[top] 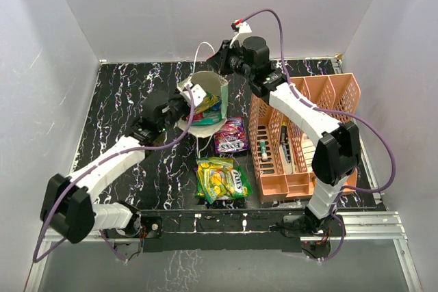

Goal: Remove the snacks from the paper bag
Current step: Take out the snack from the paper bag, then place the snack at the center of the board.

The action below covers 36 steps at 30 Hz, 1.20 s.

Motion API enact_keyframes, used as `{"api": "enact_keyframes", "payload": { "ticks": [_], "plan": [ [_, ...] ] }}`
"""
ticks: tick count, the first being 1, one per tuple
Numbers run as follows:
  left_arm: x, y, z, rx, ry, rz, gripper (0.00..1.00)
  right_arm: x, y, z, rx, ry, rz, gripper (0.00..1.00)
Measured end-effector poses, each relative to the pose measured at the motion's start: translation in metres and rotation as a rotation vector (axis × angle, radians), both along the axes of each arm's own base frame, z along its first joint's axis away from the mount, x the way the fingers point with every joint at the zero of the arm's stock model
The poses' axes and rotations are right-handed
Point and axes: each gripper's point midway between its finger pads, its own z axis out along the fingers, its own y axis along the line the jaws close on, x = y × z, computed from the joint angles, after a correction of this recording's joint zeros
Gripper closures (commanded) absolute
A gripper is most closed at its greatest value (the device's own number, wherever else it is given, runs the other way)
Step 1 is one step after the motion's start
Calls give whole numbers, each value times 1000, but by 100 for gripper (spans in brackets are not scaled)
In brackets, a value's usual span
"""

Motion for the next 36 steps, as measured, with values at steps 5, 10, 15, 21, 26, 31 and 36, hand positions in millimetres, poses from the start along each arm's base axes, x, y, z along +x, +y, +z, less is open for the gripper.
{"api": "enact_keyframes", "payload": {
  "ticks": [5, 10, 15, 21, 26, 31, 36],
  "plan": [
    [-32, -1, 38, -74, 65, -57, 100, 23, -15, -3, 18, 9, -66, 93],
    [-59, 9, 92, -227, 161, -15, 100, 34, -26, -7, 29, 20, -100, 93],
    [-87, 29, 156, -404, 247, 77, 100, 36, -28, -6, 30, 18, -105, 93],
    [-118, 64, 171, -544, 421, 288, 100, 36, -28, -6, 30, 18, -105, 93],
    [-139, 89, 106, -567, 655, 547, 100, 36, -29, -6, 30, 18, -107, 93],
    [-172, 101, 19, -612, 872, 729, 100, 36, -29, -6, 33, 19, -106, 93],
    [-186, 84, -46, -712, 1056, 794, 100, 35, -27, -6, 38, 22, -96, 93]
  ]
}}
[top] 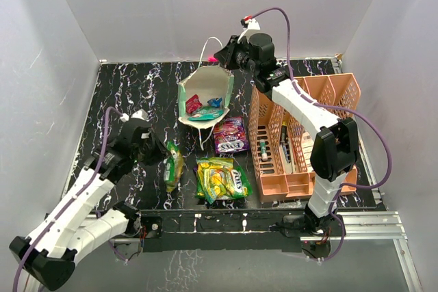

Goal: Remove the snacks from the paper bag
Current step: Place the snack at the center of the board.

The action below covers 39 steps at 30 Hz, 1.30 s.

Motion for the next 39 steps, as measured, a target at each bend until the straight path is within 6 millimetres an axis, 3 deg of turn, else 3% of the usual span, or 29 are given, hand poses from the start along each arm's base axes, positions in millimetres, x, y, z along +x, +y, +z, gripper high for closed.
{"api": "enact_keyframes", "payload": {
  "ticks": [5, 9, 15, 27, 29, 32, 34, 36, 39],
  "plan": [
    [5, -22, -25, -120, 67, 31, 100, 0, 0, -5, -2, 2, 0, 93],
    [7, -24, -35, -141, 81, 65, 100, -1, 0, -9, -5, 9, 0, 93],
    [6, -5, -59, -45, 110, 134, 100, -1, 0, -11, -5, 12, 2, 93],
    [7, 52, -87, 242, 131, 293, 99, -3, 2, -12, 10, 27, 14, 93],
    [8, 59, -92, 280, 137, 317, 88, -4, 3, -12, 13, 28, 20, 93],
    [5, 71, -105, 348, 169, 355, 54, -6, 5, -11, 17, 31, 29, 93],
    [2, 78, -110, 385, 193, 376, 38, -7, 6, -11, 19, 32, 38, 93],
    [1, 82, -108, 403, 201, 393, 31, -10, 10, -11, 23, 34, 57, 93],
    [10, 77, -85, 368, 152, 391, 29, -17, 19, -12, 29, 31, 104, 93]
  ]
}}
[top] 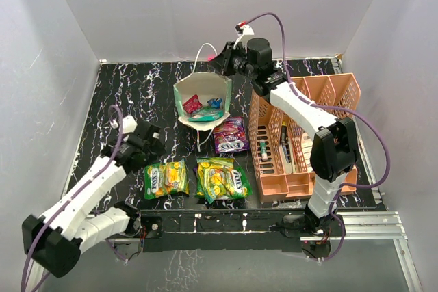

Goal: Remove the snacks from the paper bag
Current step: Place the snack at the center of the board, then take out the snack from the paper bag.

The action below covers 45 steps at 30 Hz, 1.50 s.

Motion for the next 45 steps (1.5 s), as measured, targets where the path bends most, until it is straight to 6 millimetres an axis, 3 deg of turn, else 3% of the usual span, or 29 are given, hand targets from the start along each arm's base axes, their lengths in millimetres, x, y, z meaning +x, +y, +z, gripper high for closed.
{"api": "enact_keyframes", "payload": {
  "ticks": [4, 7, 11, 14, 18, 21, 27, 30, 36, 45],
  "plan": [
    [25, -26, 65, -144, -214, -104, 27, -21, 20, -7, -14, -10, 116, 93],
    [37, -58, 119, -291, -405, -273, 27, -51, 40, -19, -42, -28, 231, 93],
    [41, -98, 161, -406, -558, -517, 28, -97, 62, -34, -75, -40, 356, 93],
    [42, -126, 171, -458, -610, -697, 32, -121, 72, -41, -79, -43, 400, 93],
    [38, -161, 155, -517, -626, -935, 37, -112, 66, -38, -71, -43, 348, 93],
    [32, -176, 135, -503, -661, -1084, 42, -99, 57, -37, -59, -27, 290, 93],
    [27, -195, 100, -192, -753, -1369, 58, -83, 46, -30, -34, -21, 224, 93],
    [39, -201, 87, 12, -775, -1471, 63, -82, 46, -28, -29, -24, 221, 93],
    [88, -188, 57, 339, -666, -1567, 66, -83, 47, -27, -29, -25, 225, 93],
    [126, -183, 25, 575, -574, -1727, 50, -83, 46, -25, -30, -32, 224, 93]
  ]
}}
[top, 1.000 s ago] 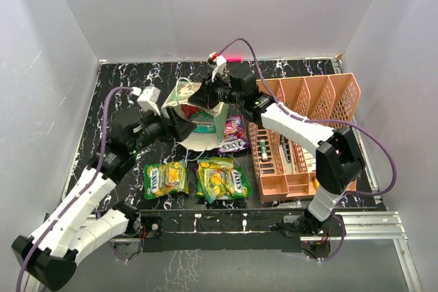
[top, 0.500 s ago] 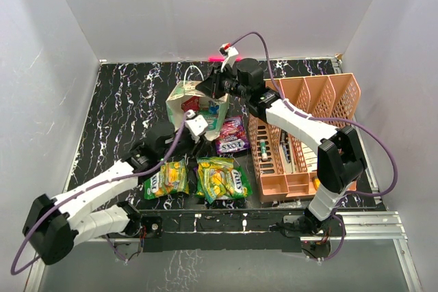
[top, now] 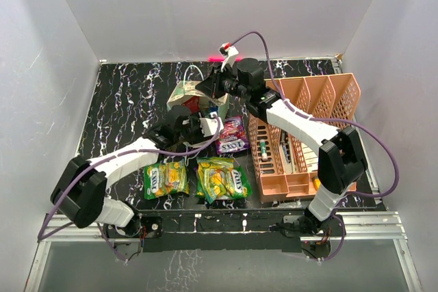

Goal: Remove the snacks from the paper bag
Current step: Take out the snack from the paper bag.

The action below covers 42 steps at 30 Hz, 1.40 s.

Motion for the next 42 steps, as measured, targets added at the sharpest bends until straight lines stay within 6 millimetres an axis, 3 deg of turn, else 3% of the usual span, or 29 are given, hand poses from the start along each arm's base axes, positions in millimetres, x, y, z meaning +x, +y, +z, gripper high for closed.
{"api": "enact_keyframes", "payload": {
  "ticks": [9, 15, 18, 21, 22, 25, 28, 33, 37, 42],
  "plan": [
    [23, 9, -37, 148, -18, -41, 43, -2, -2, 14, 11, -28, -3, 93],
    [37, 19, -52, 195, -17, -31, 46, -2, -3, 13, 9, -25, -3, 93],
    [52, 17, -57, 205, -42, -19, 55, -2, -3, 14, 9, -26, -3, 93],
    [64, 14, -66, 223, -58, -12, 81, -2, -3, 14, 9, -27, -7, 93],
    [67, 13, -68, 231, -62, -14, 86, -1, -3, 14, 7, -27, -10, 93],
    [72, 13, -68, 243, -78, -14, 89, 0, -5, 11, -3, -18, -23, 93],
    [72, 14, -57, 234, -100, -8, 93, 2, -7, 11, -7, -17, -33, 93],
    [63, 14, -12, 176, -148, -12, 95, 7, -9, 21, -2, -36, -50, 93],
    [47, 17, 26, 110, -169, -11, 100, 12, -11, 29, 5, -53, -76, 93],
    [19, 26, 57, 36, -155, -7, 100, 19, -15, 31, 3, -59, -109, 93]
  ]
}}
